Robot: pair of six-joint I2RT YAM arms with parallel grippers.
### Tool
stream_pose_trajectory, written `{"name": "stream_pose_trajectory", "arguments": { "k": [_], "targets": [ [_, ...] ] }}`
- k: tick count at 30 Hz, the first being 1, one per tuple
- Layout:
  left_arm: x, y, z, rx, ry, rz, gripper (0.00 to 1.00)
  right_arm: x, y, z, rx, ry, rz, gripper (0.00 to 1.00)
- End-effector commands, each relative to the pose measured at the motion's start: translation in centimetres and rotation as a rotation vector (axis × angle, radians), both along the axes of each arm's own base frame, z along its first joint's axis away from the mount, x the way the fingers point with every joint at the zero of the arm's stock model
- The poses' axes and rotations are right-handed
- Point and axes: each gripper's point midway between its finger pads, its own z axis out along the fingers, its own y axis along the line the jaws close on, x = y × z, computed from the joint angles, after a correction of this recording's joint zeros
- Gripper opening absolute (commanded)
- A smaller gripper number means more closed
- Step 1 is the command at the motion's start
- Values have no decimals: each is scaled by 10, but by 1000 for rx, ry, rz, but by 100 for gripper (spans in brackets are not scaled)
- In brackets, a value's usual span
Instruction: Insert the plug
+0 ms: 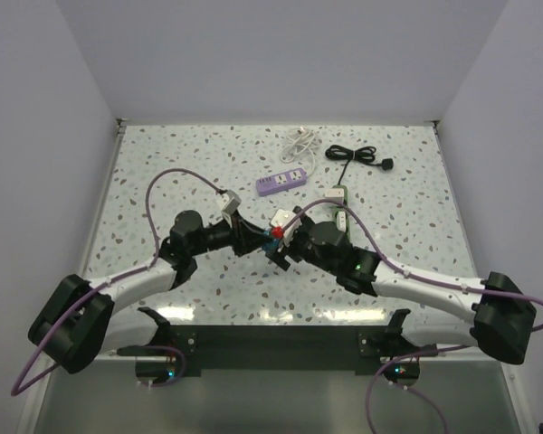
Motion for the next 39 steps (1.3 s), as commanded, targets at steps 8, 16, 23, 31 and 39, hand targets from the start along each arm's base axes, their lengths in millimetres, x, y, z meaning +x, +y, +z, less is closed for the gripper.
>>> {"name": "stream_pose_trajectory", "arguments": {
  "k": [8,16,23,31,39],
  "targets": [
    [46,31,72,1,-386,304,0,31,-26,110,380,59,-241,98],
    [56,47,89,17,-583,408,0,54,-23,136,648,363,-235,98],
    [51,41,102,0,-685,422,0,47,14,130,702,571,-93,98],
    [41,26,107,-12,-706,390,0,59,19,111,704,595,-114,98],
    [39,29,114,-16,-741,421,0,56,35,95,703,681,-38,98]
  ]
}}
